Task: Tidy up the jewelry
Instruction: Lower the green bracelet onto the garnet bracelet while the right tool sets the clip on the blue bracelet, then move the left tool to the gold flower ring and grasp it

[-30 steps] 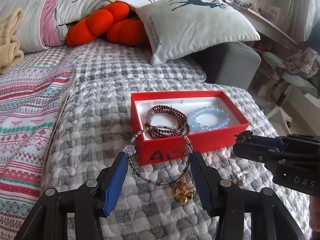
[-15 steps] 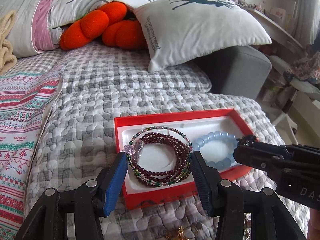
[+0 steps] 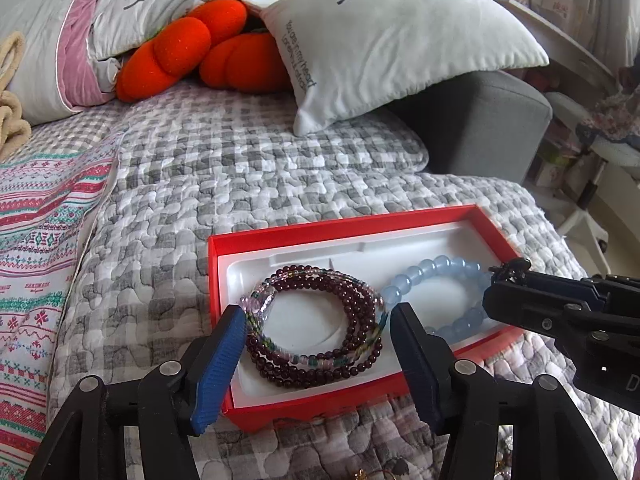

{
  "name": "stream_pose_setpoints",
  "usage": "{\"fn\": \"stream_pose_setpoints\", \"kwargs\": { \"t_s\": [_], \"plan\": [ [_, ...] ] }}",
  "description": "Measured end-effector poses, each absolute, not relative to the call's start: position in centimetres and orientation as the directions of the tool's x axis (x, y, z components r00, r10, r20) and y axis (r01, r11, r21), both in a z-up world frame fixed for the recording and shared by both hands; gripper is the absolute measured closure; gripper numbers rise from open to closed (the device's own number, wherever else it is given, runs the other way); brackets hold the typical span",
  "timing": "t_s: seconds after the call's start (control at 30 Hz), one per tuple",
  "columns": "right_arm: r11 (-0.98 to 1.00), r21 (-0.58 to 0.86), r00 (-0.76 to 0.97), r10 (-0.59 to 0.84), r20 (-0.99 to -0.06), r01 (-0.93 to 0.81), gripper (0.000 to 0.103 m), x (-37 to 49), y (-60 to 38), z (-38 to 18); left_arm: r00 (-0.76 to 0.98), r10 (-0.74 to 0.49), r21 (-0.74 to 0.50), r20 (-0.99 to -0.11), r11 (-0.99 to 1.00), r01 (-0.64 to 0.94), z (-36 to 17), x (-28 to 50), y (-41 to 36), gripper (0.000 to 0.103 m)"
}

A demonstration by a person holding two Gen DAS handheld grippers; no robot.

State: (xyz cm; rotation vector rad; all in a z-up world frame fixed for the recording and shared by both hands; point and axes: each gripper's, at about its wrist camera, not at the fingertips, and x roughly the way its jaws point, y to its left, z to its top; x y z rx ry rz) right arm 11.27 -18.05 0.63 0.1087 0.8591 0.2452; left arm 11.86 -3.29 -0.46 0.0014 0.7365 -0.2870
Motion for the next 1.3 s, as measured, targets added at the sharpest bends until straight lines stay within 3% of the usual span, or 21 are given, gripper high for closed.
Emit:
{"fn": "stream_pose_setpoints", "kwargs": {
  "t_s": [0.2,0.27,0.57,0.9,1.1,1.3],
  "plan": [
    [0.963,0.201,0.621,0.269,-0.736,-0.18,0.077,11.2,-18.0,1.0,0.71,-0.245,-0.085,-0.66,0.964,0.254,1.1,9.3,-2.7,0.03],
    [0.961,0.205,0.617,0.275,-0.737,-0.183,0.077,11.5,-17.8,1.0,0.717,-0.239,-0.074,-0.654,0.964,0.254,1.3,8.1,-2.1,0.023],
    [0.976,0.115,0.608,0.207,-0.766,-0.187,0.077,12.4,-16.3,0.2,0.65,-0.201,-0.079,-0.733,0.974,0.213,0.0,5.9,0.4,0.023],
    [0.973,0.124,0.606,0.218,-0.765,-0.194,0.076,12.3,-15.7,0.1,0.587,-0.21,-0.128,-0.782,0.976,0.178,-1.3,5.5,2.3,0.023],
    [0.96,0.124,0.601,0.255,-0.758,-0.252,0.063,10.8,-15.3,0.7,0.539,-0.3,-0.206,-0.787,0.951,0.229,-1.6,5.3,2.3,0.025],
    [0.954,0.123,0.606,0.271,-0.747,-0.275,0.055,8.0,-16.1,1.5,0.509,-0.35,-0.206,-0.786,0.925,0.319,-2.0,4.4,0.8,0.04]
  ]
}}
